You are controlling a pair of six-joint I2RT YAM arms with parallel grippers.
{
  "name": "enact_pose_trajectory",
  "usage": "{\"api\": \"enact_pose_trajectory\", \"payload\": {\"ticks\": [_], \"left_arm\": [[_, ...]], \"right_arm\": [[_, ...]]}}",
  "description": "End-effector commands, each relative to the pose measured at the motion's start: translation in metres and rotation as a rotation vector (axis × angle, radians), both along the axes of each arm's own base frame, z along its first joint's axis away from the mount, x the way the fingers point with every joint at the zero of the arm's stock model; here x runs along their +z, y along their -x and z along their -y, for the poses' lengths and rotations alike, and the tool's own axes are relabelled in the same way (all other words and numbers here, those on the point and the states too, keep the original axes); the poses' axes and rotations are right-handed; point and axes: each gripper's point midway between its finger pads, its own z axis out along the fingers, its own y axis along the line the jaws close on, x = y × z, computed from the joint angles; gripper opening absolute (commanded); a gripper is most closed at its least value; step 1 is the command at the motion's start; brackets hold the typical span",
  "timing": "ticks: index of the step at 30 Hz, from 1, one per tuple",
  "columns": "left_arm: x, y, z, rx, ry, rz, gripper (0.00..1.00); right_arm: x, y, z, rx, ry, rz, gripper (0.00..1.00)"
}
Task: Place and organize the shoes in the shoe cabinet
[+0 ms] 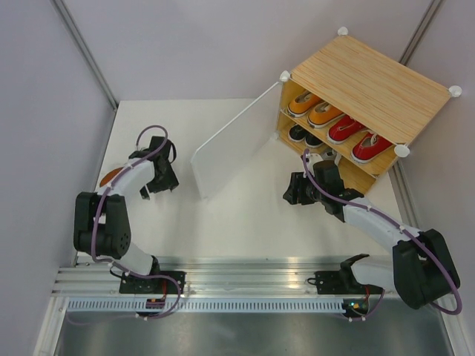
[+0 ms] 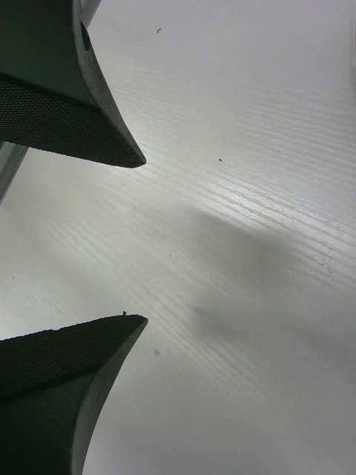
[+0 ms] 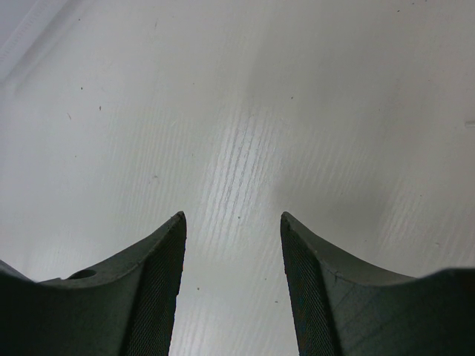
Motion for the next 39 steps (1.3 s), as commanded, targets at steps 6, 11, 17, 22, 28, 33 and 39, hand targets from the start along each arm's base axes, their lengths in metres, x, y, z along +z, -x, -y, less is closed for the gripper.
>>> {"api": "enact_pose_trajectory", "payload": {"ticks": [6, 11, 17, 22, 28, 33, 39], "left_arm": [[0.1, -0.082, -0.013, 0.073, -0.026, 0.363, 0.86], [0.11, -0.127, -0.051, 0.134, -0.069, 0.422, 0.87], [0.096, -0.17, -0.088, 0.163, -0.084, 0.45, 0.87], [0.073, -0.185, -0.095, 0.168, -0.024, 0.44, 0.87], [0.037, -0.168, -0.085, 0.175, 0.029, 0.366, 0.86], [0.014, -0.144, -0.073, 0.194, 0.086, 0.319, 0.86], [0.002, -0.119, -0.061, 0.227, 0.145, 0.293, 0.86]], "right_arm": [[0.007, -0.001, -0.008, 0.021, -0.04, 0.033, 0.59], [0.01, -0.001, -0.006, 0.018, -0.033, 0.044, 0.59], [0.009, 0.0, -0.004, 0.018, -0.026, 0.046, 0.59], [0.008, 0.001, -0.005, 0.025, -0.024, 0.04, 0.59], [0.007, 0.001, -0.004, 0.026, -0.016, 0.034, 0.59], [0.005, 0.0, -0.005, 0.023, -0.017, 0.029, 0.59], [0.005, 0.0, -0.005, 0.023, -0.02, 0.031, 0.59]]}}
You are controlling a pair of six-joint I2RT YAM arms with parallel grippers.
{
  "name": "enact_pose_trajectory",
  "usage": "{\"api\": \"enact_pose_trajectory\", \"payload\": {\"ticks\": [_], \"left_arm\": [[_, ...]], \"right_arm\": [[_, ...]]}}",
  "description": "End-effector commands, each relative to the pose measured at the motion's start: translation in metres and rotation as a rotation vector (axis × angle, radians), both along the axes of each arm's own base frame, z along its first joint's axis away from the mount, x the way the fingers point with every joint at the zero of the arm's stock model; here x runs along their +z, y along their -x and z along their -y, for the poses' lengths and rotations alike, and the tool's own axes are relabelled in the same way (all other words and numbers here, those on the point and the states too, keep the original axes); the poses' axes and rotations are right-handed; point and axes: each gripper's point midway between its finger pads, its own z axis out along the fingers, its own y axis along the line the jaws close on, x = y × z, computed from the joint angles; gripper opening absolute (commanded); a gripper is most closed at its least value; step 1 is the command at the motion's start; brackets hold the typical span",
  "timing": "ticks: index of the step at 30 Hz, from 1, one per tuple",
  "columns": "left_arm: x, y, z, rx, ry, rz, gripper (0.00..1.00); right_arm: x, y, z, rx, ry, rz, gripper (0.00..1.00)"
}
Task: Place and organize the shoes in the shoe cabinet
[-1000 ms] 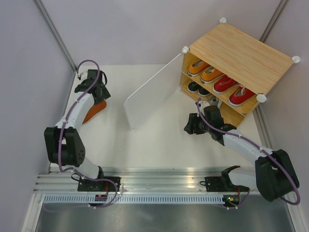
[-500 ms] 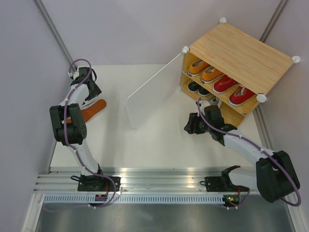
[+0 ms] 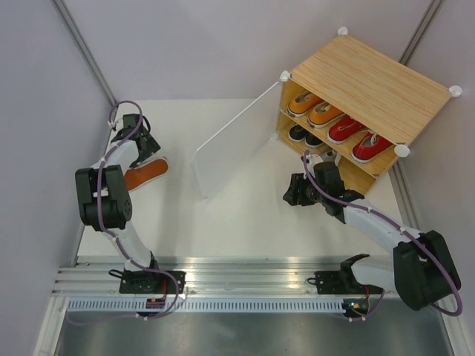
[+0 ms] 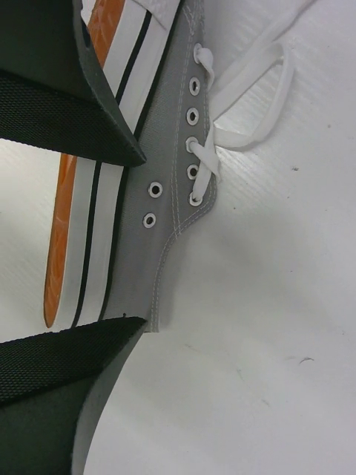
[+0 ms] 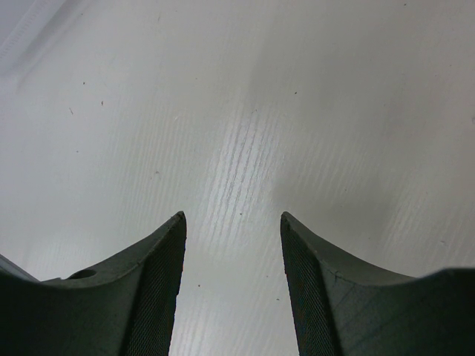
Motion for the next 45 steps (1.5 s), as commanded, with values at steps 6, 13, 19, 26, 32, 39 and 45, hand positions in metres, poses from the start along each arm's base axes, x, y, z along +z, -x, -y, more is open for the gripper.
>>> {"api": "enact_pose_trajectory", "payload": {"ticks": [6, 13, 19, 26, 32, 39, 45], "left_arm": [[-0.023, 0.064, 0.021, 0.082, 0.131, -0.088, 0.85], [-0.026, 0.098, 0.022, 0.139, 0.133, -0.119, 0.85], [-0.026, 0.126, 0.021, 0.186, 0.125, -0.147, 0.85], [0.029, 0.126, 0.008, 0.228, 0.042, -0.056, 0.88], [0.054, 0.136, -0.013, 0.288, -0.092, -0.02, 0.88], [0.018, 0.149, -0.016, 0.263, -0.136, -0.186, 0.89], [-0.017, 0.155, -0.015, 0.235, -0.141, -0.332, 0.88]], "right_arm": [[0.007, -0.004, -0.003, 0.009, -0.006, 0.038, 0.59], [0.004, -0.004, -0.003, 0.007, -0.009, 0.03, 0.59], [0.004, -0.004, -0.004, 0.01, -0.009, 0.029, 0.59], [0.002, -0.004, -0.006, 0.015, -0.019, 0.018, 0.59], [0.001, -0.005, -0.007, 0.015, -0.022, 0.018, 0.59], [0.001, -0.003, -0.007, 0.018, -0.021, 0.021, 0.59], [0.002, -0.003, -0.005, 0.013, -0.02, 0.028, 0.59]]}}
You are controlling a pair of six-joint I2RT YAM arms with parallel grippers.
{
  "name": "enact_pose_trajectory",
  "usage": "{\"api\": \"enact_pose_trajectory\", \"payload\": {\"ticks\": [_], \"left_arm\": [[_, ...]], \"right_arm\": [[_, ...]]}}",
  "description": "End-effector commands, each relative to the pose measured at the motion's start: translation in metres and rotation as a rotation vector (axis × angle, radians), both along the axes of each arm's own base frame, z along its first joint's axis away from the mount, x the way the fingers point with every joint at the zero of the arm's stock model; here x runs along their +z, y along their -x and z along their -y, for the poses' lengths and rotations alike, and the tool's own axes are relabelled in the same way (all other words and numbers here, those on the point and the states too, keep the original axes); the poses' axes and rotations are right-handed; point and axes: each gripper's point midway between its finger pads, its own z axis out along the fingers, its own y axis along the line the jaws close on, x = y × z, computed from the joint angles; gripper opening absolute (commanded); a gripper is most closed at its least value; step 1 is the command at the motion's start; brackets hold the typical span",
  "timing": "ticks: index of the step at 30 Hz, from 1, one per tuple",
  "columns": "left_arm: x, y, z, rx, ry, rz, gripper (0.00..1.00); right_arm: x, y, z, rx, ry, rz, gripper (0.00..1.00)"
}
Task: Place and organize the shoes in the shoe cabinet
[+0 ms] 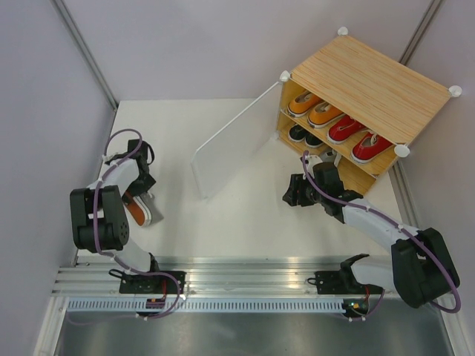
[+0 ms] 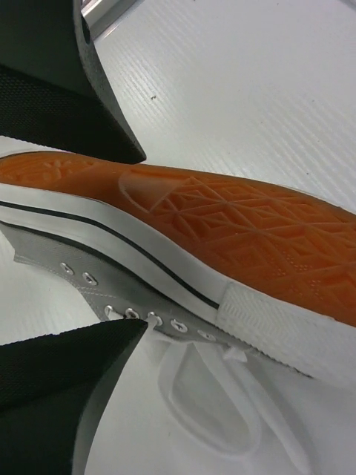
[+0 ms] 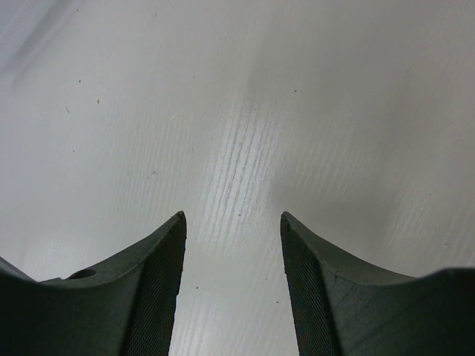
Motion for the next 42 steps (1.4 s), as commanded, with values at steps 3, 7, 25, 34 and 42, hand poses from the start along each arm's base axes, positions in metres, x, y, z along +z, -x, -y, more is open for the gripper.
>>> {"api": "enact_pose_trajectory", "payload": {"ticks": [3, 7, 25, 34, 42], "left_arm": [[-0.013, 0.006, -0.004, -0.012, -0.022, -0.088, 0.82], [-0.009, 0.007, -0.003, -0.011, -0.019, -0.083, 0.56], [0.143, -0.048, 0.077, -0.302, 0.101, 0.503, 0.16], [0.292, -0.047, 0.139, -0.643, 0.199, 0.954, 0.17], [0.426, 0.023, 0.205, -1.146, 0.289, 1.352, 0.22]], "right_arm": [[0.004, -0.001, -0.003, 0.01, -0.013, 0.032, 0.59], [0.004, -0.002, -0.003, 0.01, -0.013, 0.032, 0.59], [0.011, -0.002, -0.014, 0.055, -0.047, 0.013, 0.59], [0.023, -0.005, -0.019, 0.057, -0.073, 0.022, 0.59], [0.04, -0.011, -0.021, 0.052, -0.085, 0.053, 0.59]]}}
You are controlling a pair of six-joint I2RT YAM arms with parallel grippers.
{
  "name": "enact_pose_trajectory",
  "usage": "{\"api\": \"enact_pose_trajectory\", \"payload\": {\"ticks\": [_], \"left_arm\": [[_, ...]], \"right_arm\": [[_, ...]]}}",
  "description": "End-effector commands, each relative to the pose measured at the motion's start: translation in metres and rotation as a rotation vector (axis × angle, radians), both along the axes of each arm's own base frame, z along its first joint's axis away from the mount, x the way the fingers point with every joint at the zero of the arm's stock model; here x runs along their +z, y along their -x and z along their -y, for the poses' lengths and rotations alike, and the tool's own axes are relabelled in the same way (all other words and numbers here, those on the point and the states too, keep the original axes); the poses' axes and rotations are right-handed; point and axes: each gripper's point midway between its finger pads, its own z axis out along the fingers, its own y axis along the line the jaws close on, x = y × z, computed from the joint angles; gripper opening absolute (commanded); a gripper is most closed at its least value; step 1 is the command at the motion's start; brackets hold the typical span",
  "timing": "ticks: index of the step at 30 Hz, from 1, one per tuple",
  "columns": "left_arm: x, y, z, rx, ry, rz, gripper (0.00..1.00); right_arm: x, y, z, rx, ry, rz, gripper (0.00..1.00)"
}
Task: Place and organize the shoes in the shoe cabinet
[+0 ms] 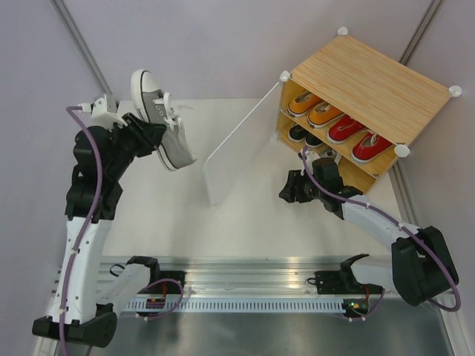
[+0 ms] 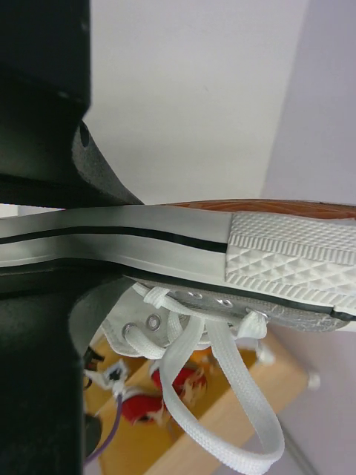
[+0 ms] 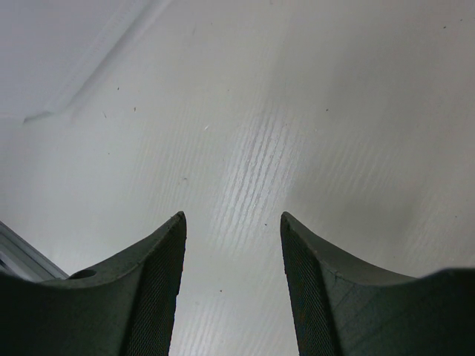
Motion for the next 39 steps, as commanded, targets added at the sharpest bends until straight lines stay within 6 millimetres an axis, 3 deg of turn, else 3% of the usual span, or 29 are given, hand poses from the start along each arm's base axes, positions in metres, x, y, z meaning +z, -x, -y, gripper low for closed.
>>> {"api": "enact_pose_trajectory", "payload": {"ticks": [1, 5, 9, 12, 19, 21, 22, 24, 25, 27, 29, 34, 36, 37, 39], "left_arm": [[0.11, 0.047, 0.04, -0.287, -0.02, 0.381, 0.23], [0.132, 0.075, 0.06, -0.439, -0.012, 0.437, 0.24], [0.137, 0.091, 0.071, -0.534, 0.0, 0.444, 0.26], [0.137, 0.1, 0.081, -0.616, 0.014, 0.437, 0.27], [0.121, 0.106, 0.093, -0.717, 0.05, 0.396, 0.27], [0.119, 0.109, 0.096, -0.741, 0.063, 0.394, 0.28], [0.115, 0.108, 0.097, -0.745, 0.07, 0.382, 0.27], [0.112, 0.108, 0.098, -0.753, 0.089, 0.368, 0.28], [0.106, 0.105, 0.099, -0.754, 0.099, 0.348, 0.28], [0.1, 0.104, 0.101, -0.761, 0.114, 0.325, 0.28], [0.09, 0.099, 0.103, -0.758, 0.124, 0.294, 0.28], [0.05, 0.083, 0.109, -0.779, 0.162, 0.167, 0.28], [0.032, 0.078, 0.113, -0.791, 0.178, 0.111, 0.28], [0.025, 0.075, 0.114, -0.788, 0.179, 0.095, 0.28], [0.007, 0.068, 0.117, -0.788, 0.187, 0.045, 0.28]], "right_arm": [[0.028, -0.01, -0.007, 0.006, -0.036, 0.062, 0.59], [0.034, -0.011, -0.007, 0.005, -0.04, 0.083, 0.59], [0.043, -0.019, -0.012, 0.009, -0.06, 0.113, 0.59], [0.059, -0.03, -0.027, 0.015, -0.121, 0.139, 0.59], [0.105, -0.061, -0.086, 0.043, -0.292, 0.216, 0.59], [0.107, -0.073, -0.103, 0.036, -0.33, 0.229, 0.59], [0.118, -0.075, -0.117, 0.045, -0.367, 0.235, 0.59], [0.114, -0.085, -0.137, 0.054, -0.388, 0.225, 0.59], [0.13, -0.088, -0.153, 0.075, -0.415, 0.246, 0.59], [0.128, -0.093, -0.171, 0.093, -0.425, 0.241, 0.59], [0.143, -0.097, -0.184, 0.097, -0.459, 0.265, 0.59], [0.157, -0.103, -0.171, 0.061, -0.392, 0.352, 0.59], [0.159, -0.106, -0.158, 0.036, -0.324, 0.391, 0.59], [0.17, -0.103, -0.15, 0.026, -0.306, 0.423, 0.59], [0.162, -0.107, -0.125, -0.045, -0.185, 0.453, 0.59]]}}
